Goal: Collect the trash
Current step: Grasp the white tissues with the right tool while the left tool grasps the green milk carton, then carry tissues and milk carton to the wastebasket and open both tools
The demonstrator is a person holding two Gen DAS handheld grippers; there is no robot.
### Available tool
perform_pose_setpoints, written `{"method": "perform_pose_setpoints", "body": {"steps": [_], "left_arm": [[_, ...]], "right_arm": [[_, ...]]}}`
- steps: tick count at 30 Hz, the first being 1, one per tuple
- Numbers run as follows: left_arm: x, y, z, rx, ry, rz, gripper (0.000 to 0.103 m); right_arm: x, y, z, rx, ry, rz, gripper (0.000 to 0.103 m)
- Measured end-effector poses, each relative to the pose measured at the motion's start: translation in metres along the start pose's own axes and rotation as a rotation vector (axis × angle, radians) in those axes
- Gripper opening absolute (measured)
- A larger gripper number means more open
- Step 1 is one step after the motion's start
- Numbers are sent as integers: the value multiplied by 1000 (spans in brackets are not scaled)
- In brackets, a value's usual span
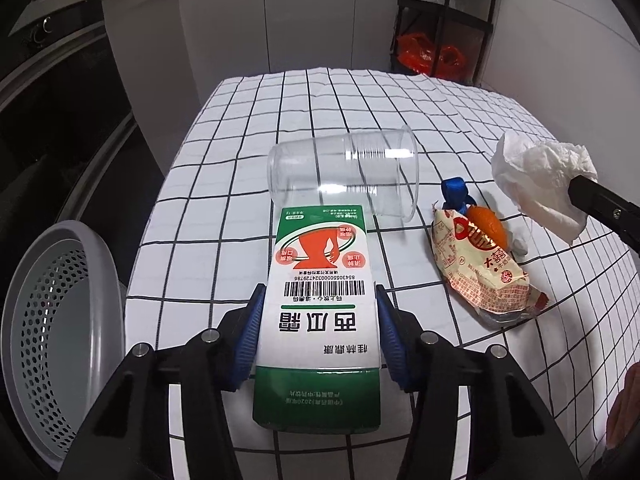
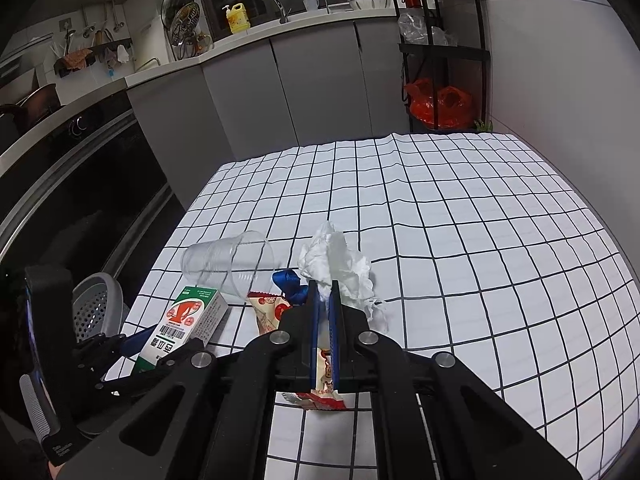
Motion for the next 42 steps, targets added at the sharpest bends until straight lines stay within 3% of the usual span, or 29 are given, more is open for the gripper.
{"method": "perform_pose_setpoints", "body": {"steps": [23,42], "left_arm": [[48,12,-65,-129,13,-51,50],[142,5,-104,-188,115,-154,50]], "right_arm": [[44,13,-18,-52,63,-24,5],[162,24,-12,-63,253,-104,5]]}}
Point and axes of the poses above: each gripper's, at about its wrist camera, not at the fingertips, and z roughly the way its jaws point, x to its left, y to its top, the point moved 6 cm from there along z, roughly the way its jaws point, and after that the axes turned 8 degrees about -z, right-handed, at the moved point
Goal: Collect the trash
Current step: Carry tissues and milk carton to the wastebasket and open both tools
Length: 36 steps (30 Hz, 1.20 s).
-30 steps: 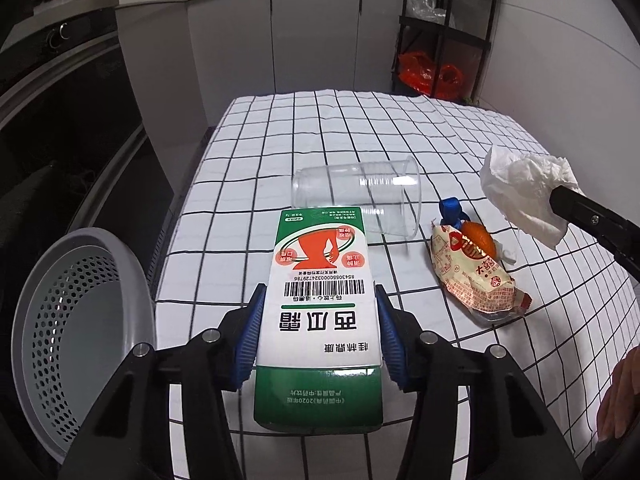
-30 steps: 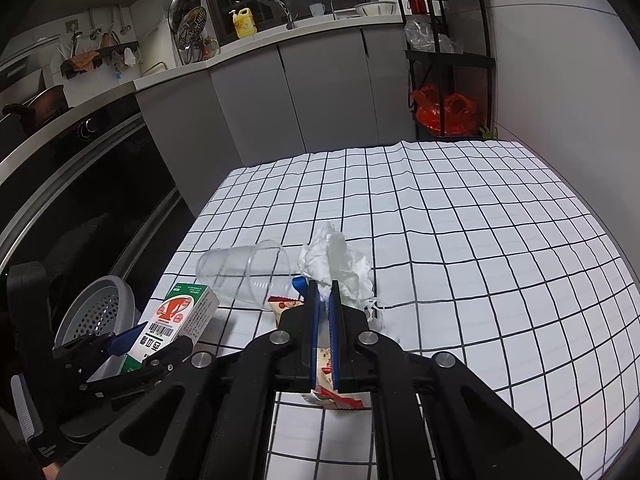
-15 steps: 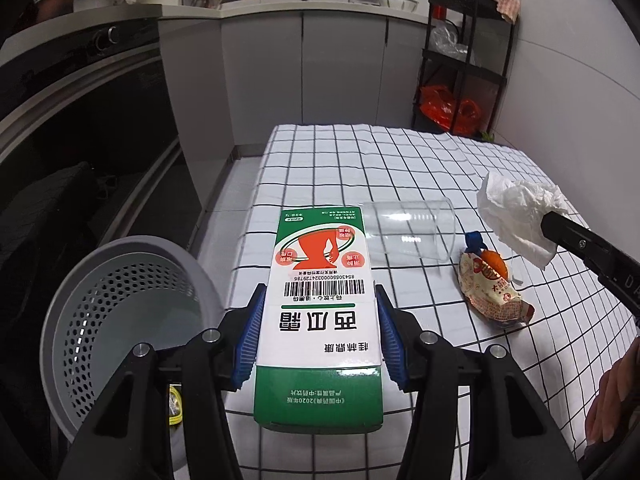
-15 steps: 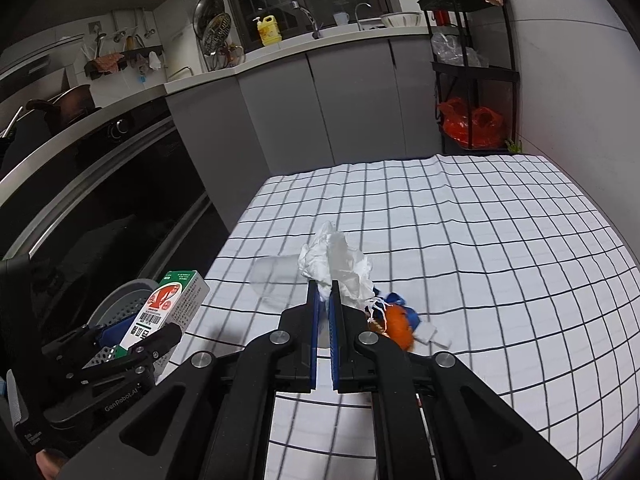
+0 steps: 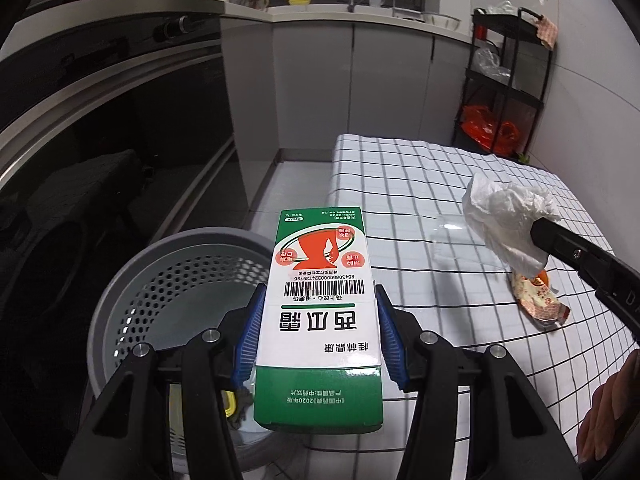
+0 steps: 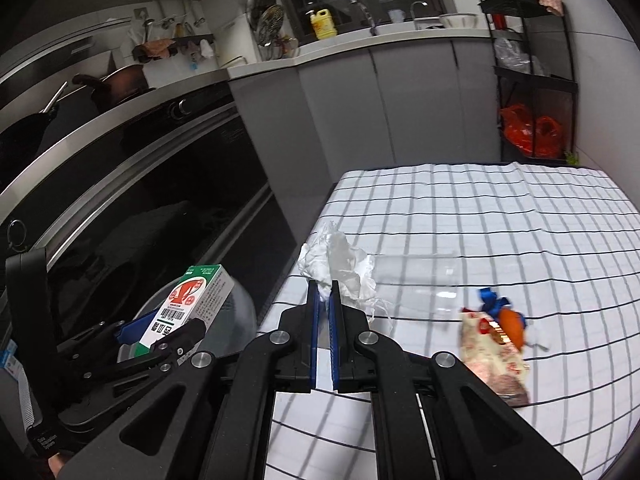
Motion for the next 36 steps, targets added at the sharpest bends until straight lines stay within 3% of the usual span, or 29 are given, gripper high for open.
{"method": "perform_pose_setpoints", "body": {"steps": [20,36], "left_arm": [[121,-4,-8,12,159,-143,50],[154,-16,2,74,180,-177,51]], "right_arm": [[128,-5,63,97,203,-118,5],[161,-15,104,201,272,-138,5]]}}
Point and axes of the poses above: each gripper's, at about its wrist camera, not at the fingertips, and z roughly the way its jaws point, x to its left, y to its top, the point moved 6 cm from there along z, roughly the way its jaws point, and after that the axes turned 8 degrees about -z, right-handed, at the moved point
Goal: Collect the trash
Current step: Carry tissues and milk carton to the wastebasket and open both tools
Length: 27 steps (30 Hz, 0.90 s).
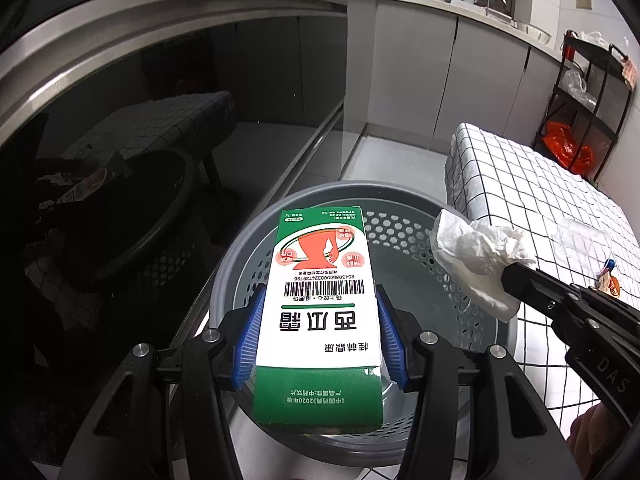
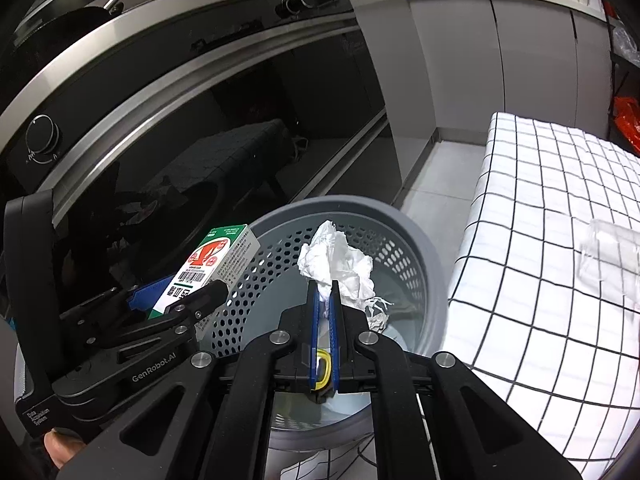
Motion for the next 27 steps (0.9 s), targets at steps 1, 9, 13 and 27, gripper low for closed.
{"method": "perform_pose_setpoints", "body": {"steps": [1,9,13,27], "left_arm": [[1,-1,1,6,0,-2,51],[5,-3,6,33,-3,-8,52],[5,-3,7,39,-6,-12,53],[6,0,4,34,-13,-26,64]], "right_arm": [[1,0,3,5,2,0,5],[-4,0,12,32,9,5,5],[-4,-2,16,35,11,12,5],[-9,-2,9,-3,3,24,30]]}}
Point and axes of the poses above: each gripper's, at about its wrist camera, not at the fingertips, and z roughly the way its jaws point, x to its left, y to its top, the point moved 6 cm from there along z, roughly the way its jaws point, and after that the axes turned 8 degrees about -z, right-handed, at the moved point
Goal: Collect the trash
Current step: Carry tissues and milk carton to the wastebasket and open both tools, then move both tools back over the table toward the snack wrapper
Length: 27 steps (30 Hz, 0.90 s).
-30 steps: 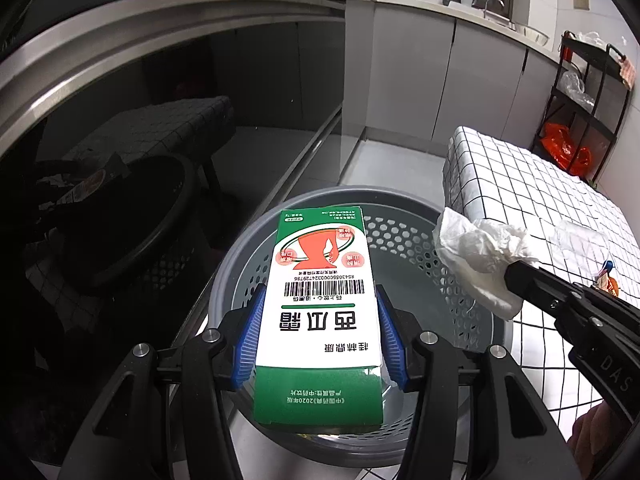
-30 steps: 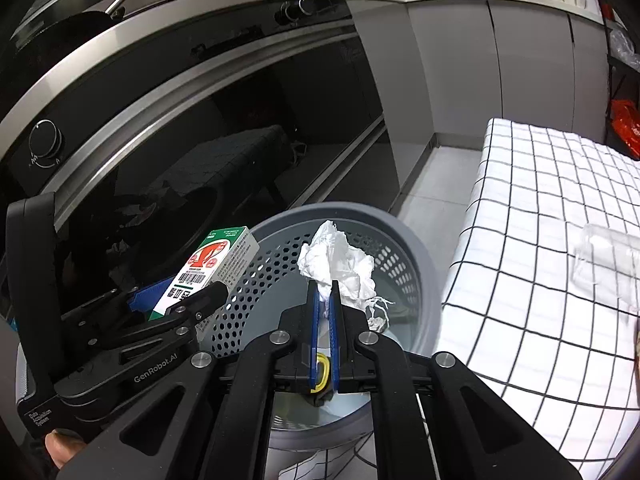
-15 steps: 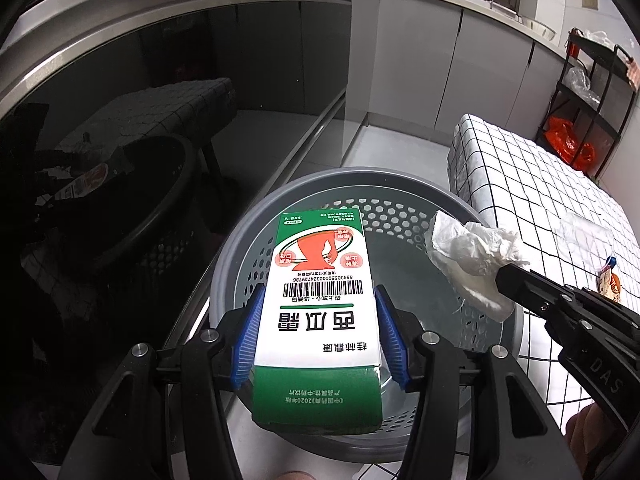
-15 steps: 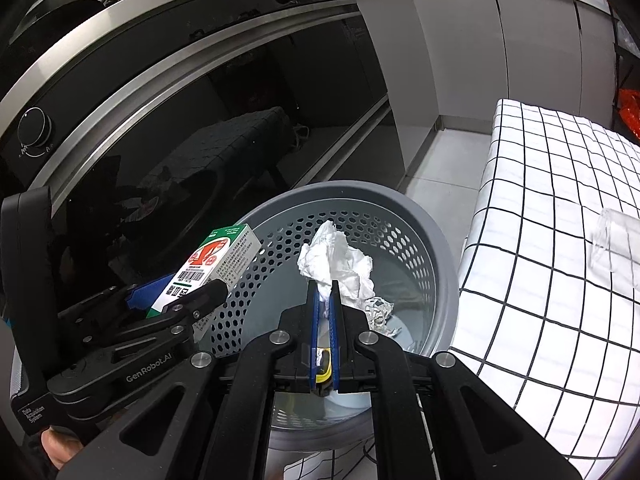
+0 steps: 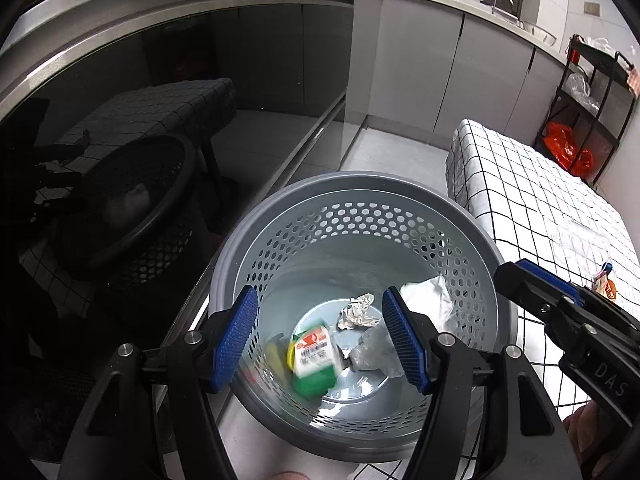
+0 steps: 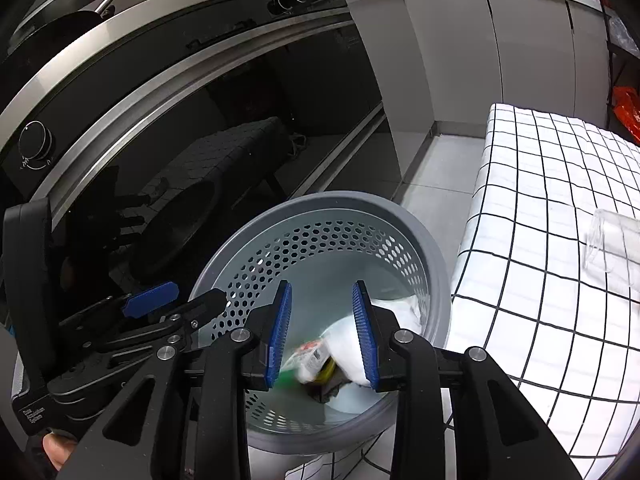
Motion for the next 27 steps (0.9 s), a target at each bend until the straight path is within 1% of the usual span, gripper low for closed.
{"method": "perform_pose_setpoints", "body": {"steps": [15,27], "left_arm": [[-7,2,-2,-9,-7,6,64],[-23,2,-6,-22,-21,25,64]], "right_arm": [[-6,-3,-8,-6,-15,6,30],[-19,-9,-23,-17,-52,15,30]]}}
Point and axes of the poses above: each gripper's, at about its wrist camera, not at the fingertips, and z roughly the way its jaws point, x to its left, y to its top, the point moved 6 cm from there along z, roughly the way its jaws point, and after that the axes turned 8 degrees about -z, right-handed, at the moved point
